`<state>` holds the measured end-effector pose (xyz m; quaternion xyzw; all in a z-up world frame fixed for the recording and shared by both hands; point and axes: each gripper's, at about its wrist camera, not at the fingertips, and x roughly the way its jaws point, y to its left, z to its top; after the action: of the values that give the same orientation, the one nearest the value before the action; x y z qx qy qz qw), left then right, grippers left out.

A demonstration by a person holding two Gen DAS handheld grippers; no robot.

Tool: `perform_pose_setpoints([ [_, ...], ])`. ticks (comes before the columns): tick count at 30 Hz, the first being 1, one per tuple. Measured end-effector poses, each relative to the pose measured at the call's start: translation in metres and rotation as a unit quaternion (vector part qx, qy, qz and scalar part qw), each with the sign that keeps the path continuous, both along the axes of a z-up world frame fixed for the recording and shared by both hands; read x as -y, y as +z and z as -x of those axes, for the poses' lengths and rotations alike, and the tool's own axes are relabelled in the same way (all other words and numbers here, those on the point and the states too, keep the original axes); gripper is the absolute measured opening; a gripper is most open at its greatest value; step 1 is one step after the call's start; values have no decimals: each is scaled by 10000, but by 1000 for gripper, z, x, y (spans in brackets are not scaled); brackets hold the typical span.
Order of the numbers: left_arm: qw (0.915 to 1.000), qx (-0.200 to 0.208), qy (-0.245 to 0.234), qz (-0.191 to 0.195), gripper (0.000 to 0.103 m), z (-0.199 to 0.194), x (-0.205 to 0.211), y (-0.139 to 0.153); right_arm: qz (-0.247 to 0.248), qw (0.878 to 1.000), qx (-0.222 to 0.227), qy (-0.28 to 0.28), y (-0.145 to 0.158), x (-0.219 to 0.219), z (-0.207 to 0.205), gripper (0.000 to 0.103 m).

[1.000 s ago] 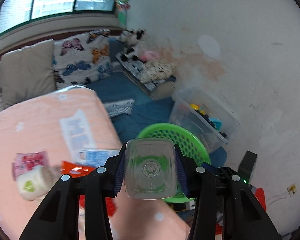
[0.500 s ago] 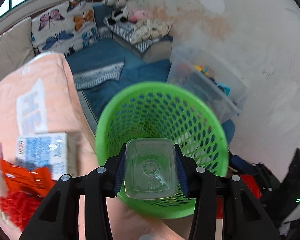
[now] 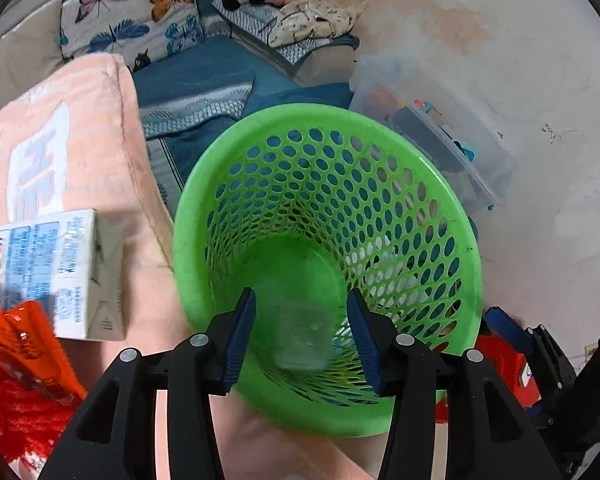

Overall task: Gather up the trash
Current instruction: 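Open the right gripper to drop the tray while the left drops the bottle into the basket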

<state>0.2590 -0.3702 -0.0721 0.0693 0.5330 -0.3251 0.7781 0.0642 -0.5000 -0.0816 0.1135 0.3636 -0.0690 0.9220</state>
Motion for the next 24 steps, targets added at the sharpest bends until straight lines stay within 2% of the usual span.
perform_pose_setpoints([
  [8,9991,295,97,290,46,23,-29,31,24,9999,98,53,13,-15,14,72],
  [15,9958,639,293,593,47,51,-78,61,63,9995,177,256,25,-42,21,72],
  [24,9866,1010,1072,708,51,73,-173,76,-9,9976,251,647,34,-86,18,75],
])
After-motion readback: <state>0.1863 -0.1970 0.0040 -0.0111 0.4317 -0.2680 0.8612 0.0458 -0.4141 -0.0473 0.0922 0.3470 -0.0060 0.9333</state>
